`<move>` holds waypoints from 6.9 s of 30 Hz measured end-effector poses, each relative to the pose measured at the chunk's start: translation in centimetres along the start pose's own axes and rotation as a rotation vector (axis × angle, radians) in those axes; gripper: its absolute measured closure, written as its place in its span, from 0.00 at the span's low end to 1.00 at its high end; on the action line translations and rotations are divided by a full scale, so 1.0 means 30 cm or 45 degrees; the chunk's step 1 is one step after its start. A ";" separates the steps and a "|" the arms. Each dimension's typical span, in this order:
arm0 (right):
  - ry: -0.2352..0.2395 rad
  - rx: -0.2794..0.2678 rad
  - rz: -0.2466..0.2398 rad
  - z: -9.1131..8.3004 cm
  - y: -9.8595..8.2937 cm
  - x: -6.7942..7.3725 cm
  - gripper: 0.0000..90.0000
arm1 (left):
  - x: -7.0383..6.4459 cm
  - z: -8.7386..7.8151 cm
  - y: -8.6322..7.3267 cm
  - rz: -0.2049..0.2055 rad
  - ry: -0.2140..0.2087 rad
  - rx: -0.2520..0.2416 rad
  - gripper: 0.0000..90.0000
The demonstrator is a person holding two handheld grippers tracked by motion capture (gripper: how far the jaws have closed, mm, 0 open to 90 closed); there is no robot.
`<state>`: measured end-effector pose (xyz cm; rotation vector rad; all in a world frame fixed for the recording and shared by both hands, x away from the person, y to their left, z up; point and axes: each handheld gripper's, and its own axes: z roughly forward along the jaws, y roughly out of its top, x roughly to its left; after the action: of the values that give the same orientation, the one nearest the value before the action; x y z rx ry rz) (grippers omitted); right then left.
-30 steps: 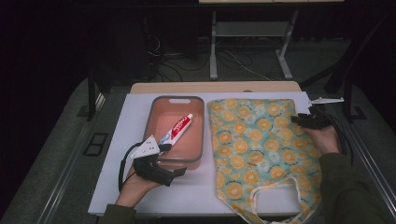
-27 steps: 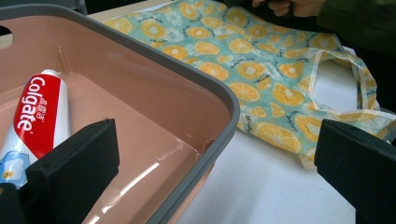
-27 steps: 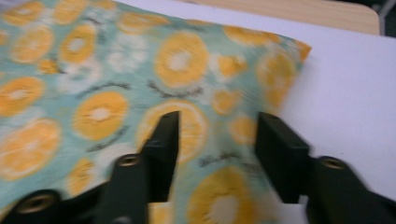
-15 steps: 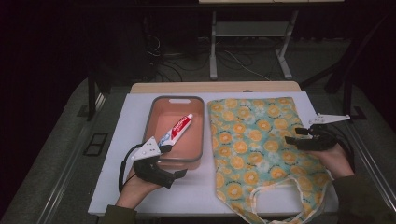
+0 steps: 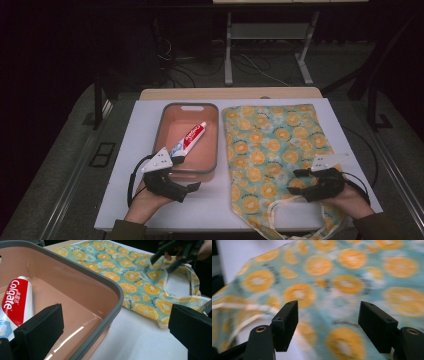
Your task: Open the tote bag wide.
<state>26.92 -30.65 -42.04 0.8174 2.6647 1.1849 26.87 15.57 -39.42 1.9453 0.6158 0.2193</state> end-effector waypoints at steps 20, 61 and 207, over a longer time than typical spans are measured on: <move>0.110 0.148 -0.306 0.141 -0.007 0.122 0.54 | -0.010 0.008 0.000 0.010 -0.013 0.007 0.00; -0.075 0.010 -0.078 0.290 0.257 0.005 0.93 | -0.009 0.001 0.005 0.006 -0.018 -0.010 0.00; -0.278 -0.176 0.361 0.023 0.214 -0.321 0.37 | -0.013 0.004 0.000 -0.004 -0.035 -0.014 0.00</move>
<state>38.05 -31.65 -38.98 1.2511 2.3205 1.2385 26.59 15.27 -39.43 1.9335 0.5989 0.1935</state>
